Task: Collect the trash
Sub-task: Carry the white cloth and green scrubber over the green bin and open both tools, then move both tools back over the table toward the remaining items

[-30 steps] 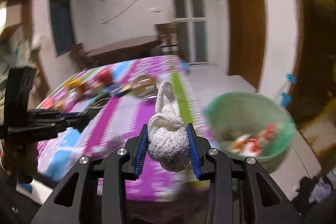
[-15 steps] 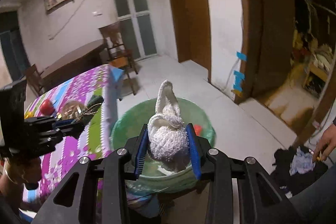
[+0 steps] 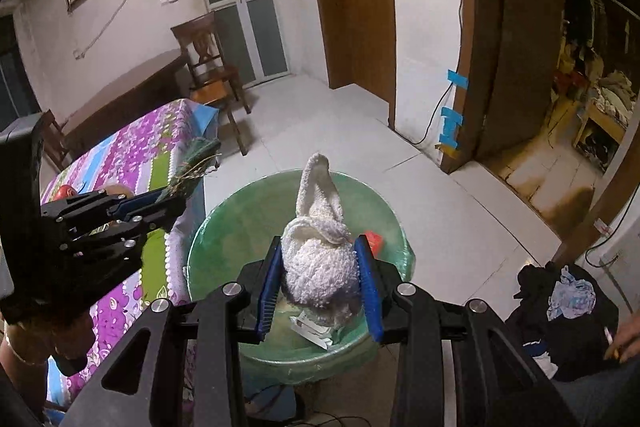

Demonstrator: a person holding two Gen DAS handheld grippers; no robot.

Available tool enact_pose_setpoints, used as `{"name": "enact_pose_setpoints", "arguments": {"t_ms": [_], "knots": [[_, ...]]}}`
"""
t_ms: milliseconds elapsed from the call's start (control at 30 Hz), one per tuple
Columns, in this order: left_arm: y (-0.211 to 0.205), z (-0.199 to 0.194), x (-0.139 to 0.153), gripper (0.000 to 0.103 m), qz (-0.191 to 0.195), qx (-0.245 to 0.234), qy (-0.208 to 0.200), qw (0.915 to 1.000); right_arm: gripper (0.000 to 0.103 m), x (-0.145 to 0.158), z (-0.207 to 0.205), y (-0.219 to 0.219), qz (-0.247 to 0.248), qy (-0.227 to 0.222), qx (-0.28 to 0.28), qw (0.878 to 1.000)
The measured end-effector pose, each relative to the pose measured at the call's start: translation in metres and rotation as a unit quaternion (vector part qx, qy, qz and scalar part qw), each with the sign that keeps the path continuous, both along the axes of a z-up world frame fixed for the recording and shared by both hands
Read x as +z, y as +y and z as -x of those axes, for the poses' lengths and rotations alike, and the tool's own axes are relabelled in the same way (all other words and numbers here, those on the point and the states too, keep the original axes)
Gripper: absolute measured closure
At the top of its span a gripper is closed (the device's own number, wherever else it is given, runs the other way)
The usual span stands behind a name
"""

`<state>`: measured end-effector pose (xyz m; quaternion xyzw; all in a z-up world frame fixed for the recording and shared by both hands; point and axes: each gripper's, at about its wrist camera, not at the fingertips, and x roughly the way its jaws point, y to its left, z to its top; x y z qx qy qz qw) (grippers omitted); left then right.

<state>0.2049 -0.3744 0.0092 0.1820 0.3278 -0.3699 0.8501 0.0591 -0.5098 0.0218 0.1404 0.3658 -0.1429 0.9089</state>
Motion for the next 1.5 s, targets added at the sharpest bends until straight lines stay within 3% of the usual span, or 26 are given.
{"name": "enact_pose_setpoints", "arguments": {"t_ms": [267, 833, 933, 967, 1000, 1067, 1133, 1500], "knots": [[-0.005, -0.002, 0.002, 0.089, -0.023, 0.021, -0.028, 0.9991, 0.066, -0.004, -0.019, 0.006, 0.007, 0.011, 0.007, 1.000], [-0.011, -0.009, -0.005, 0.088, -0.039, 0.026, -0.029, 0.9985, 0.066, -0.019, -0.045, 0.006, 0.002, 0.034, 0.007, 0.999], [-0.016, -0.014, -0.008, 0.084, -0.049, 0.026, -0.020, 0.9982, 0.065, -0.021, -0.052, 0.006, 0.006, 0.041, 0.009, 0.999], [-0.018, -0.016, -0.010, 0.076, -0.055, 0.029, -0.017, 0.9979, 0.063, -0.023, -0.056, 0.007, 0.007, 0.049, 0.014, 0.999], [-0.019, -0.019, -0.012, 0.066, -0.058, 0.034, -0.017, 0.9976, 0.052, -0.025, -0.060, 0.007, 0.013, 0.053, 0.013, 0.998], [-0.017, -0.023, -0.014, 0.060, -0.055, 0.042, -0.009, 0.9975, 0.044, -0.027, -0.062, 0.005, 0.029, 0.053, -0.001, 0.998], [-0.015, -0.024, -0.015, 0.060, -0.051, 0.039, 0.001, 0.9979, 0.044, -0.030, -0.063, 0.002, 0.025, 0.054, -0.003, 0.998], [0.009, -0.002, -0.014, 0.060, -0.047, 0.052, -0.026, 0.9972, 0.044, -0.035, -0.043, -0.004, 0.021, 0.041, -0.021, 0.999]]}}
